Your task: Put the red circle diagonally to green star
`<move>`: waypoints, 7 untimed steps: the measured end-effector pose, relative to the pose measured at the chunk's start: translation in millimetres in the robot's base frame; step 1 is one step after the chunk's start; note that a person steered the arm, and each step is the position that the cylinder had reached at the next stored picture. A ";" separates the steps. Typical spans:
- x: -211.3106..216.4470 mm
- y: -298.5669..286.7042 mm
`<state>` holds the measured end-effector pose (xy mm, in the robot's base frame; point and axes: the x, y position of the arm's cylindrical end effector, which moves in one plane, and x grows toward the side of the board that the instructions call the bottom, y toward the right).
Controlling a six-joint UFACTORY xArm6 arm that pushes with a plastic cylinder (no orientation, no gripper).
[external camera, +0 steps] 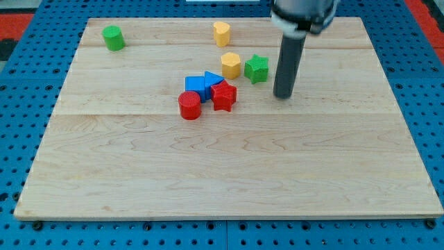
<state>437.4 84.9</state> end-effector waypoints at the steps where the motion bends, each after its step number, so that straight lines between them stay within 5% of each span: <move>1: 21.1 -104.4; 3: -54.6 -180.9; 5: -2.4 -219.6; 6: -57.2 -260.6; 7: -97.5 -234.5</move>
<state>339.9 -149.6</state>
